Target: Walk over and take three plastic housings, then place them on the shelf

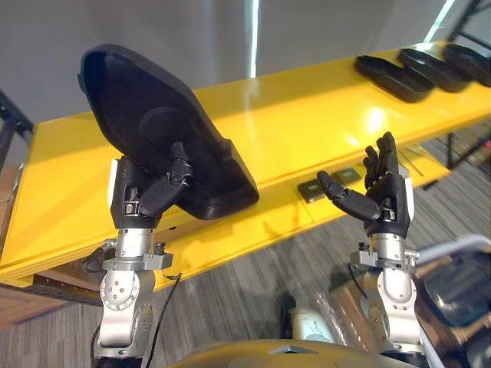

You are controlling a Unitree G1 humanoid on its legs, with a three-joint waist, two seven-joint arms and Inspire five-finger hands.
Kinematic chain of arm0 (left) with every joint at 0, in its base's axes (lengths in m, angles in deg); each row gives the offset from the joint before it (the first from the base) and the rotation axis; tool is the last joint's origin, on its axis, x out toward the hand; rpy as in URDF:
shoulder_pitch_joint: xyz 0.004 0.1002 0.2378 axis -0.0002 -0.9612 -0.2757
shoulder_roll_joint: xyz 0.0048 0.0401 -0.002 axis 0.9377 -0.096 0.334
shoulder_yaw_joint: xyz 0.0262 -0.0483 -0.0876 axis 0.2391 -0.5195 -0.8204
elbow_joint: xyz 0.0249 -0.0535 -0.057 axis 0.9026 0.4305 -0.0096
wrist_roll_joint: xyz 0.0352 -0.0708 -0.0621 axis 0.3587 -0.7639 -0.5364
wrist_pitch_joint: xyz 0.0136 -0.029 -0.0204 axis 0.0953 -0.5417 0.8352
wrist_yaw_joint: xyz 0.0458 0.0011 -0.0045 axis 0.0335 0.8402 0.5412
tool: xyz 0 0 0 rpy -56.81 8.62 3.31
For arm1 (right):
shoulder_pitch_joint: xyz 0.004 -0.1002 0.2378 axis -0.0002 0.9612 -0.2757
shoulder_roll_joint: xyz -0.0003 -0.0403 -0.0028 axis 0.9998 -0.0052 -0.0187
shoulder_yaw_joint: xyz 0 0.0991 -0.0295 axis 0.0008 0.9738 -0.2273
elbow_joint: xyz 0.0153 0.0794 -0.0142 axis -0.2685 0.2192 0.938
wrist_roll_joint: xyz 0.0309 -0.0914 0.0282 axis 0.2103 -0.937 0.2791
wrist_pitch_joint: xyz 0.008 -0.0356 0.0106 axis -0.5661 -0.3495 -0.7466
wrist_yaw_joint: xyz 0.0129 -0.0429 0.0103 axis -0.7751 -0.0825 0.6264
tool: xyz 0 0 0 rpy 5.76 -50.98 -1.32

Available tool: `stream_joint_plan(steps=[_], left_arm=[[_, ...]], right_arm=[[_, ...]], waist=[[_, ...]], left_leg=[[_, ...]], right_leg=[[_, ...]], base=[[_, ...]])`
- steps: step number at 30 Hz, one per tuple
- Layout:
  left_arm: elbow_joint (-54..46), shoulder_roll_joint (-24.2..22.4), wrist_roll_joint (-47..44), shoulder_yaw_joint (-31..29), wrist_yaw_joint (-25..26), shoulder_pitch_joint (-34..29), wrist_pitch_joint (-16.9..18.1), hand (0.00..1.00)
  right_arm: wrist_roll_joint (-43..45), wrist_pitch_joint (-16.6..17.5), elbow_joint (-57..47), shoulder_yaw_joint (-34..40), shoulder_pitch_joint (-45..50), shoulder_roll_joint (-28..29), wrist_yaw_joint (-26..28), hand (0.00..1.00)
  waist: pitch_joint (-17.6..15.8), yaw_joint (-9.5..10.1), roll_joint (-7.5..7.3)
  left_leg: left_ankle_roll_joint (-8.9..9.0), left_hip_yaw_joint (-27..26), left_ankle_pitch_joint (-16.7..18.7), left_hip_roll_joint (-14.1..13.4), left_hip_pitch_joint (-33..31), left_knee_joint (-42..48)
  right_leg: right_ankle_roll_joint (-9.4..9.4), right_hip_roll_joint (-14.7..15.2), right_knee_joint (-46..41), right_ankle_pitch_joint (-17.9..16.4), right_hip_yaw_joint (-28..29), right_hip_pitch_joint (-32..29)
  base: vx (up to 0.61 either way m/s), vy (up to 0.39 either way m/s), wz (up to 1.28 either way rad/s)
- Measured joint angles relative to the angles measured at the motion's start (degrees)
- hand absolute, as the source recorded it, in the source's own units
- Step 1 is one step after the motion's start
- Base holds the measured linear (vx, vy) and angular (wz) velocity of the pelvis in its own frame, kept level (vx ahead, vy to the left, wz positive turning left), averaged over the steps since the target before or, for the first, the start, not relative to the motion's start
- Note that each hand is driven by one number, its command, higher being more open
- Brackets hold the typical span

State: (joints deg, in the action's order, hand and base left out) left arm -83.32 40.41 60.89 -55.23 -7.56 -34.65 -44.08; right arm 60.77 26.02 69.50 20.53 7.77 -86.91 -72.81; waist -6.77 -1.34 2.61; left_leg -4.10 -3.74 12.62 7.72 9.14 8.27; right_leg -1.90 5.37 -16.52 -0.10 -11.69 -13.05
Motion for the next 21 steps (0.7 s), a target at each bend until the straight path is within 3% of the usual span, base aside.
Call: stream_joint_plan(steps=[2, 3, 4, 6, 7, 8, 9, 11, 13, 18, 21], left_arm=[[2.69, -1.17, -0.02, 0.17, 0.25, -0.17, -2.09, 0.0], [3.11, -0.86, 0.06, 0.45, -0.03, -0.19, -2.54, 0.0], [3.64, -0.29, 0.05, 1.39, -0.62, -0.14, -2.93, 0.0], [3.48, -0.4, 0.05, 3.04, -1.49, -0.03, -2.92, 0.0], [3.41, -0.4, 0.15, 4.21, -2.17, 0.3, -2.93, 0.0], [3.28, -0.4, 0.27, 5.35, -2.71, 0.48, -2.98, 0.0], [3.21, -0.43, 0.27, 5.92, -3.01, 0.37, -3.05, 0.0], [1.22, -0.03, 0.31, 6.86, -4.86, 1.09, -3.2, 0.0], [-0.56, 0.98, 0.43, 6.92, -6.36, 2.25, -3.22, 0.0], [-2.03, 4.13, 2.13, 7.94, -8.38, 4.85, -6.02, 0.0], [-2.53, 4.95, 2.91, 9.16, -9.93, 5.51, -8.72, 0.0]], right_arm=[[-0.09, 0.0, 0.63, -0.69, -1.89, -1.77, -0.07, 1.0], [-0.06, 0.01, 0.63, -0.6, -2.07, -1.79, -0.38, 1.0], [-0.08, 0.05, 0.67, 0.13, -2.64, -1.45, -1.28, 1.0], [-0.21, 1.44, 0.67, 1.43, -3.76, -1.47, -2.69, 1.0], [-0.23, 1.96, 0.67, 2.35, -4.47, -1.42, -3.78, 1.0], [-0.28, 2.07, 0.71, 3.05, -4.65, -1.48, -4.78, 1.0], [-0.32, 2.15, 0.79, 3.51, -4.35, -1.42, -5.19, 1.0], [-0.2, 3.18, 0.37, 5.07, -2.94, -1.32, -6.28, 1.0], [-0.03, 3.55, 0.15, 7.12, -2.82, -1.09, -6.45, 1.0], [0.13, 3.51, -3.25, 8.56, 0.38, -0.7, -5.73, 1.0], [0.09, 3.33, -5.91, 8.57, 0.66, -0.7, -5.1, 1.0]], waist=[[-0.7, 0.12, 0.1], [-0.9, 0.54, -0.09], [-1.15, 1.37, -0.57], [-1.41, 1.56, -0.91], [-1.49, 1.8, -0.43], [-1.97, 1.54, 0.57], [-2.0, 1.16, 0.75], [-1.56, -0.03, -0.09], [-1.58, -0.56, -0.51], [-1.41, -0.77, -0.66], [-1.23, -1.92, -0.54]], left_leg=[[2.25, -6.76, 2.46, -2.86, -6.57, 18.27], [2.0, -9.08, 3.2, -4.4, -8.36, 22.8], [0.49, -10.94, 5.51, -5.52, -9.91, 24.38], [2.28, -9.47, 5.85, -6.0, -13.21, 18.75], [4.8, -7.39, 3.71, -7.2, -14.96, 12.52], [6.0, -7.53, -4.79, -9.38, -14.22, 6.26], [3.77, -8.63, -7.18, -9.09, -12.92, 5.05], [1.77, -9.29, -8.94, -6.26, -10.26, -0.84], [0.91, -9.77, -9.99, -4.7, -10.01, -3.57], [0.84, -9.77, -10.04, -3.85, -9.53, -5.42], [0.9, -9.8, -10.12, -3.95, -9.44, -5.74]], right_leg=[[0.79, 0.08, 6.38, 0.18, -1.16, 7.42], [0.76, -0.1, 7.89, 0.21, -1.06, 9.2], [0.8, 0.21, 10.24, 0.19, -0.23, 11.92], [0.78, 1.52, 11.79, 0.17, 0.11, 13.82], [0.56, 1.92, 12.04, 0.18, 0.97, 14.25], [-0.73, 1.88, 11.95, -0.25, 1.3, 15.56], [-1.62, 1.93, 11.86, -0.65, 1.4, 16.32], [-2.05, 4.54, 12.02, -0.58, 1.18, 15.91], [-3.06, 5.76, 13.1, -0.08, 0.74, 15.21], [-3.9, 6.43, 13.82, 0.43, -0.7, 15.19], [-4.02, 6.28, 13.88, 0.35, -0.72, 15.15]], base=[[0.36, -0.032, 0.3], [0.34, -0.022, 0.02], [0.29, -0.024, -0.19], [0.24, 0.016, -0.23], [0.2, 0.11, -0.39], [0.26, 0.162, -0.41], [0.22, 0.16, -0.31], [0.18, 0.19, -0.05], [0.12, 0.195, -0.02], [0.06, 0.063, -0.01], [0.0, 0.0, 0.0]])
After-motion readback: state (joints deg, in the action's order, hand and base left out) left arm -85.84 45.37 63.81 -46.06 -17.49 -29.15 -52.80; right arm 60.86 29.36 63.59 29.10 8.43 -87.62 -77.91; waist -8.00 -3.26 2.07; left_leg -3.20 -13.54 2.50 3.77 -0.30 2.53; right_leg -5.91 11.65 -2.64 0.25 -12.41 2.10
